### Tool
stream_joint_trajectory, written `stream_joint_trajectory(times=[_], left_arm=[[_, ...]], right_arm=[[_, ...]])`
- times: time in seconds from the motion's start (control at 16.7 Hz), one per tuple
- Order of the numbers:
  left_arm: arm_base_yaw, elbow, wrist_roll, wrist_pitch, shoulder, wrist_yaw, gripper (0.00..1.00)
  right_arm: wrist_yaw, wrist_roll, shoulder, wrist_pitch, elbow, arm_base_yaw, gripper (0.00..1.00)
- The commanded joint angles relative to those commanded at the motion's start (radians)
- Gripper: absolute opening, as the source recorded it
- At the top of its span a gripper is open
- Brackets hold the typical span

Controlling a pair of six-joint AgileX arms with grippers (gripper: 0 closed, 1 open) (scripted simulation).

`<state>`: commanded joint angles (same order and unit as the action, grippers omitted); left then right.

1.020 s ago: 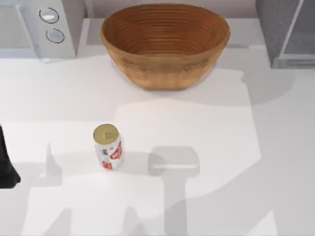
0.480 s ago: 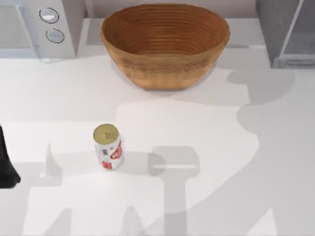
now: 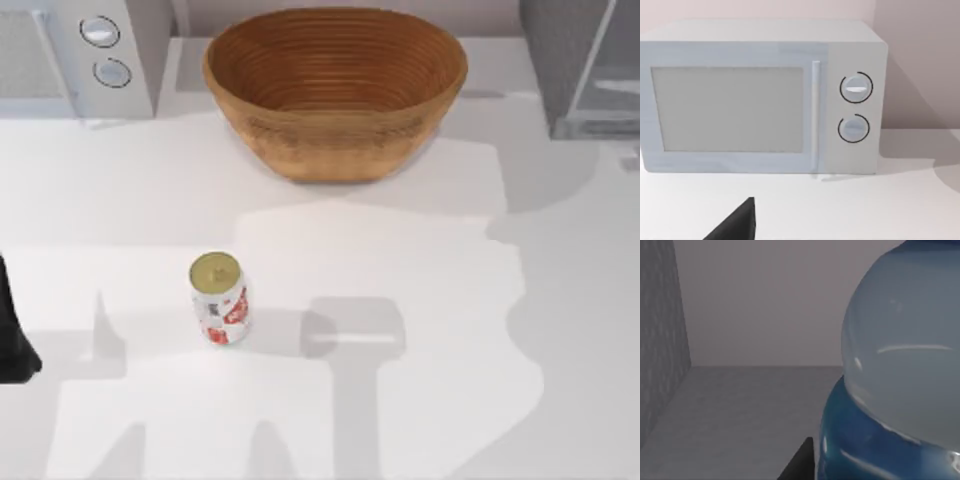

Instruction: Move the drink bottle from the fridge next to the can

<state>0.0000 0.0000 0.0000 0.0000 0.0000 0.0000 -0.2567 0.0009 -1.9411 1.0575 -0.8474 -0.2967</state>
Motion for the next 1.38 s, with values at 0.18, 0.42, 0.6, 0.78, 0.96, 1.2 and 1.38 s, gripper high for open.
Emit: stream_joint_trajectory(times=[0.18, 0.42, 0.6, 0.78, 0.96, 1.2, 1.38], left_arm=[[0.000, 0.000, 0.000, 0.000, 0.000, 0.000, 1.00], [0.000, 0.000, 0.000, 0.000, 0.000, 0.000, 1.00], [0.000, 0.000, 0.000, 0.000, 0.000, 0.000, 1.00], [0.000, 0.000, 0.000, 0.000, 0.000, 0.000, 1.00], [0.000, 0.000, 0.000, 0.000, 0.000, 0.000, 1.00], [0.000, 0.000, 0.000, 0.000, 0.000, 0.000, 1.00], [0.000, 0.000, 0.000, 0.000, 0.000, 0.000, 1.00]], right_arm=[[-0.029, -0.001, 0.108, 0.063, 0.165, -0.024, 0.00], [-0.045, -0.001, 0.172, 0.100, 0.238, -0.038, 0.00], [-0.044, 0.001, 0.166, 0.097, 0.235, -0.033, 0.00], [-0.011, 0.001, 0.150, 0.112, 0.229, 0.001, 0.00], [0.116, 0.005, 0.095, 0.158, 0.214, 0.129, 0.00], [0.410, 0.009, -0.007, 0.234, 0.195, 0.426, 0.00], [0.683, 0.010, -0.075, 0.287, 0.185, 0.703, 0.00]])
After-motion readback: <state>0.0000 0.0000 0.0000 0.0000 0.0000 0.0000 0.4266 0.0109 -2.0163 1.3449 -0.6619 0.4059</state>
